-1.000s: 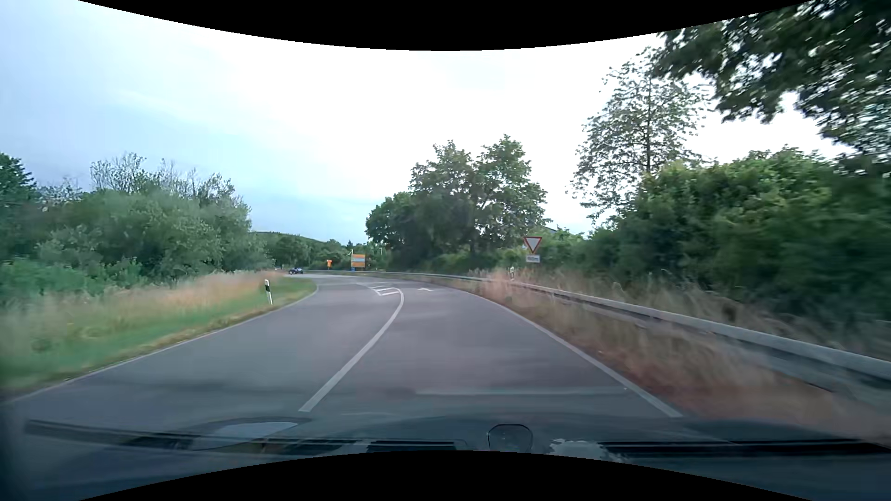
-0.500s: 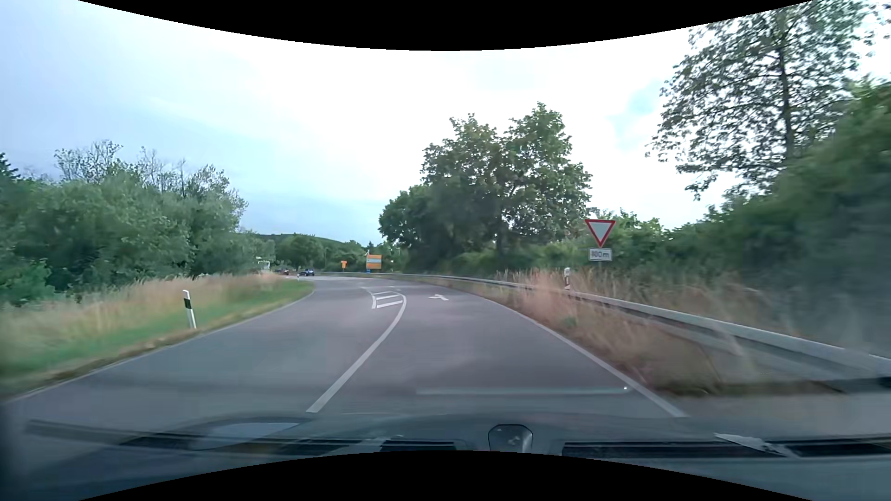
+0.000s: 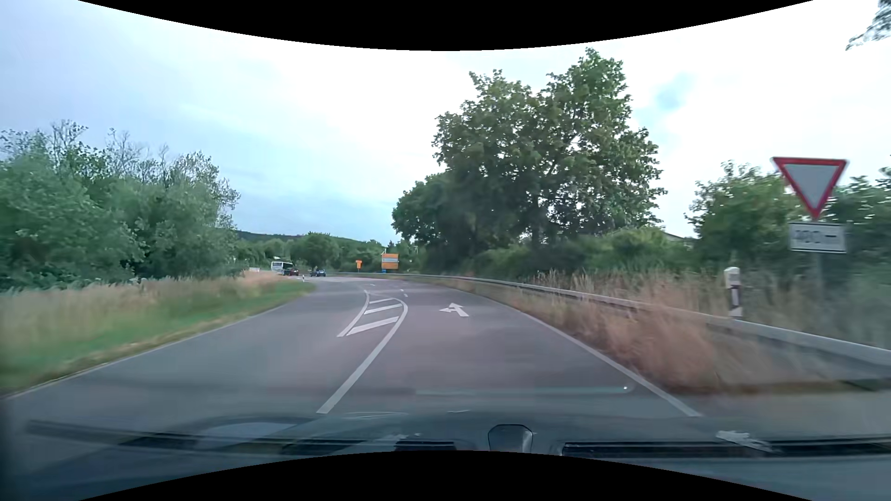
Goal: Follow the waypoints while adhering to traffic rules and regulations
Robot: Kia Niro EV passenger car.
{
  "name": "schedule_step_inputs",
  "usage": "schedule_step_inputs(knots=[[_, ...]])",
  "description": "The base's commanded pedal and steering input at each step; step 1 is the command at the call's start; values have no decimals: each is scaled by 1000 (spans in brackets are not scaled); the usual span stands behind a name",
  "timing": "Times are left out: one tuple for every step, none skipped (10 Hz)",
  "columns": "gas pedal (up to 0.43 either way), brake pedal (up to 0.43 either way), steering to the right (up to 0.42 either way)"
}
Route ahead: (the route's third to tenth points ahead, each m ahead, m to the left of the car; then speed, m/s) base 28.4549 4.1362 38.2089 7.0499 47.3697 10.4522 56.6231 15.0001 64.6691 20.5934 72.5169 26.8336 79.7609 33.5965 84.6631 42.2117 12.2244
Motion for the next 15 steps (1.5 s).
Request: schedule_step_inputs(knots=[[118,0,-41],[118,0,-39],[118,0,-39],[118,0,-39],[118,0,-39],[118,0,-39],[118,0,-39],[118,0,-39],[118,0,-39],[110,0,-39],[110,0,-39],[110,0,-39],[110,0,-39],[110,0,-39],[110,0,-39]])
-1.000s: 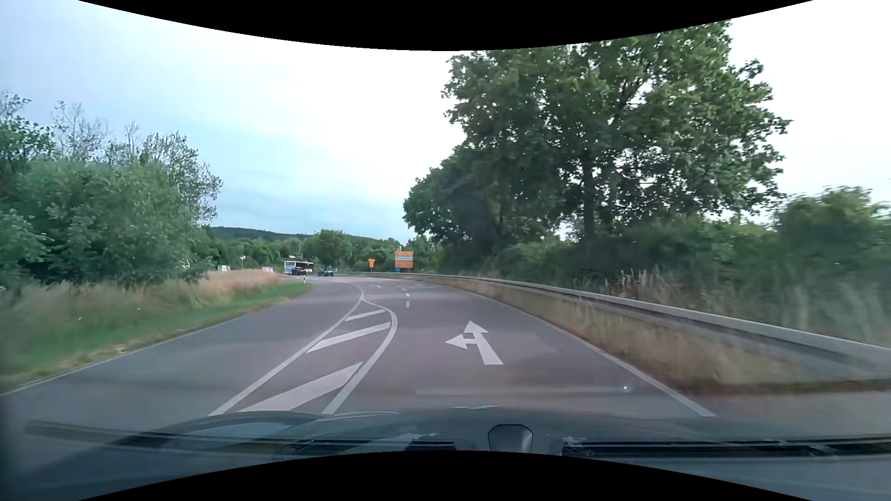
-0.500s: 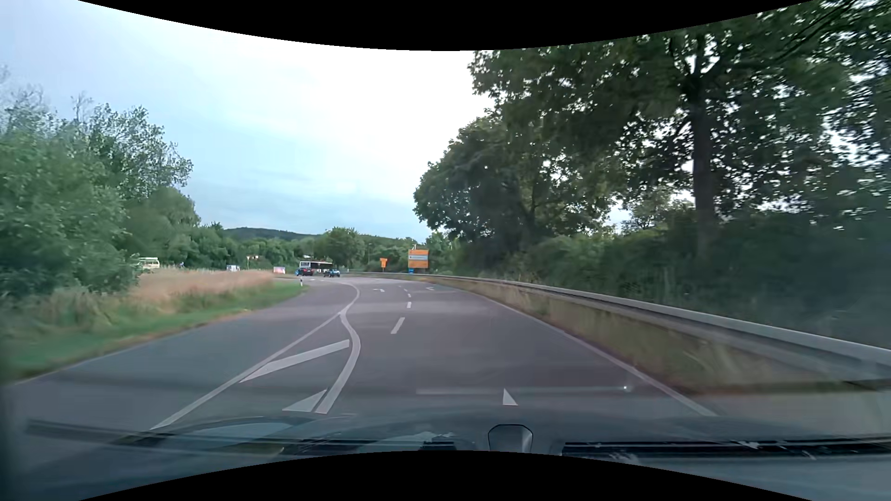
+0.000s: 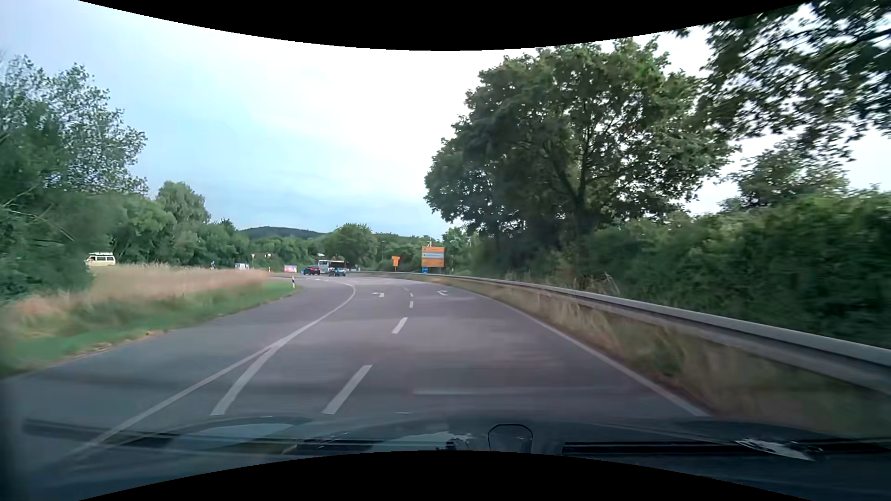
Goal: Follow the waypoints while adhering to traffic rules and regulations
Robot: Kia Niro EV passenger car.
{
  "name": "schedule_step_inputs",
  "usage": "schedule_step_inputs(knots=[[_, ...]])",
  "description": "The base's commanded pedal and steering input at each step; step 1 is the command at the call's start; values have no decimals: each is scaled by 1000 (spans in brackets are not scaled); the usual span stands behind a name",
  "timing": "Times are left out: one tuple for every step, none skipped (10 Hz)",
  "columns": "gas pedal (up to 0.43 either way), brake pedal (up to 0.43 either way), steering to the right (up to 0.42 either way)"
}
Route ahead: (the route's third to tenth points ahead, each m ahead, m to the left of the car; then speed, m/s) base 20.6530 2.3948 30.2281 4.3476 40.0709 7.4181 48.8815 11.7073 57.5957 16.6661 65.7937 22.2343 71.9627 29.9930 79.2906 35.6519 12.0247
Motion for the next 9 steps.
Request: schedule_step_inputs(knots=[[110,0,-39],[110,0,-39],[98,0,-39],[98,0,-39],[98,0,-39],[98,0,-39],[98,0,-39],[98,0,-39],[87,0,-39]])
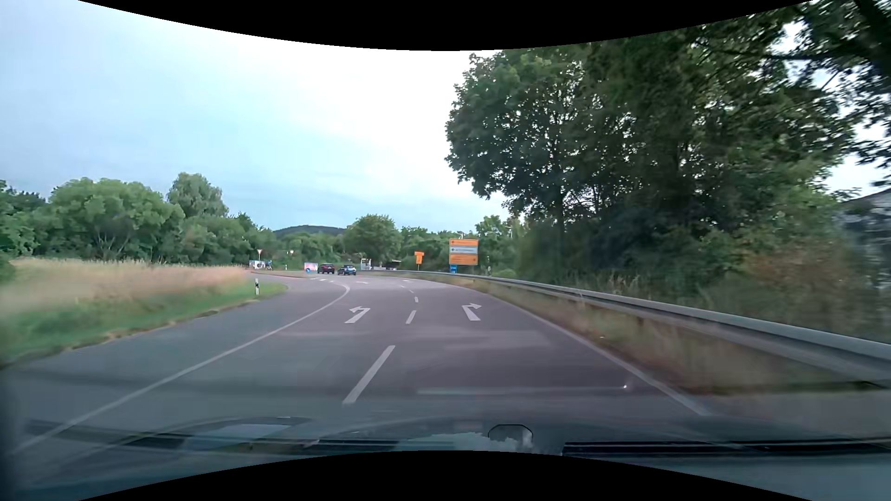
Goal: Follow the waypoints while adhering to traffic rules and regulations
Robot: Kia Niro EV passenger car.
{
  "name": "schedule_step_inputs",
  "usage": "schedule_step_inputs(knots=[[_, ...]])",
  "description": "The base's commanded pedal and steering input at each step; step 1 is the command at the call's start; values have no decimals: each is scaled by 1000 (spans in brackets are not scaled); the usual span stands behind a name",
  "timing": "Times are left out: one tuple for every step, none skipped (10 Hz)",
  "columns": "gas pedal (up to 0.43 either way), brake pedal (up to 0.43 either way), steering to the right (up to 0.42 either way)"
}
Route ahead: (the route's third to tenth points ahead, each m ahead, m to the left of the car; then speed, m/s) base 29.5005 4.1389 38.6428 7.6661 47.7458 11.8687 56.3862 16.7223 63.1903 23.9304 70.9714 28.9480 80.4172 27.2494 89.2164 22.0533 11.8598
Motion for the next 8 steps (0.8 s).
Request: schedule_step_inputs(knots=[[87,0,-39],[87,0,-39],[87,0,-39],[87,0,-39],[87,0,-39],[87,0,-38],[87,0,-37],[87,0,-36]])
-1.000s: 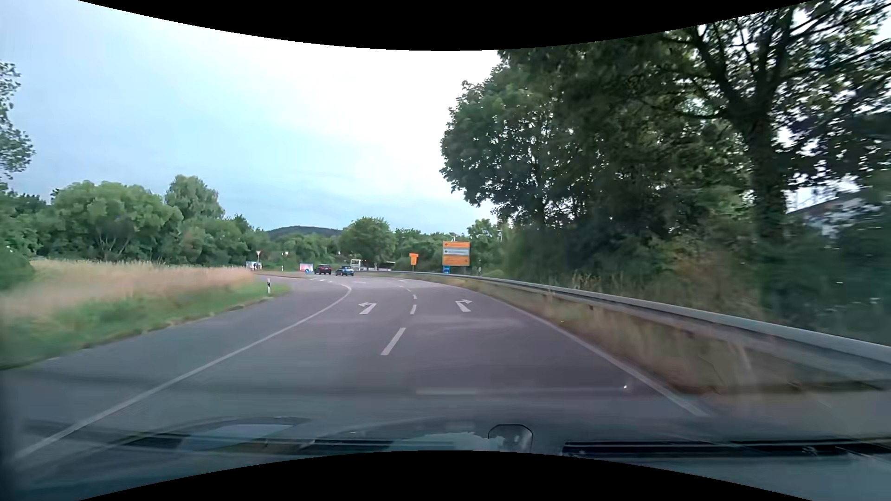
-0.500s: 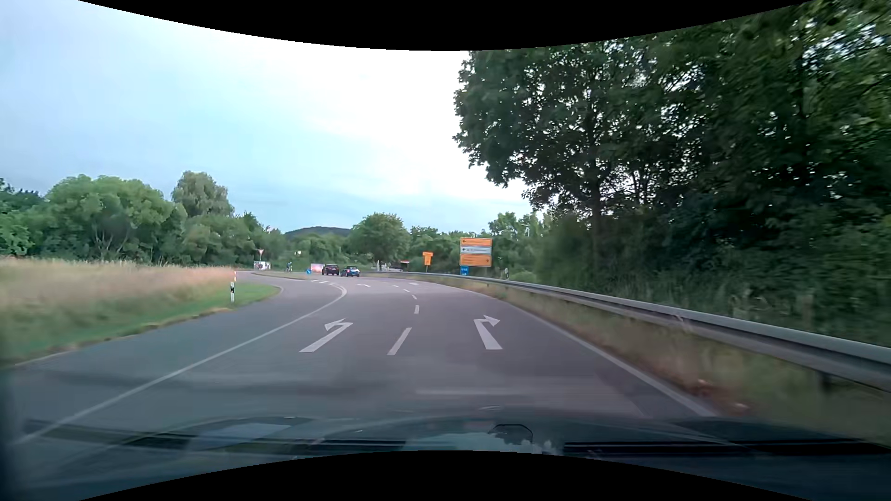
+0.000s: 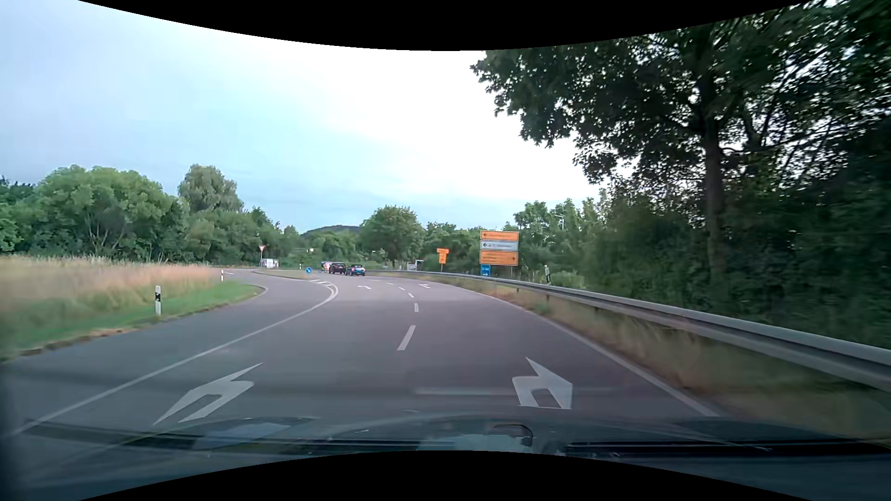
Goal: Follow the waypoints while adhering to traffic rules and regulations
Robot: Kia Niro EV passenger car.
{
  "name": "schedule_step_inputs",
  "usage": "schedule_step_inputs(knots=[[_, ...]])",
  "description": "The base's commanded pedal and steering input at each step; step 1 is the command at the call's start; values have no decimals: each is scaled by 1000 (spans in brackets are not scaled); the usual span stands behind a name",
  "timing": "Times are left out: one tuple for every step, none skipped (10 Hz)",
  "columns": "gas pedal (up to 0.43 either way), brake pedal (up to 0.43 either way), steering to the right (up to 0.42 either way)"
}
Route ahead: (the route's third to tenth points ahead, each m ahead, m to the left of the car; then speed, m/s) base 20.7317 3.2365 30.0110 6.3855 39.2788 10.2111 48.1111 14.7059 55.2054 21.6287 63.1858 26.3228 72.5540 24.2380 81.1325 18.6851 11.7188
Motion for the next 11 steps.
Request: schedule_step_inputs(knots=[[87,0,-33],[87,0,-30],[87,0,-30],[87,0,-30],[87,0,-30],[87,0,-30],[47,0,-33],[39,0,-35],[28,0,-36],[20,0,-38],[0,0,-38]])
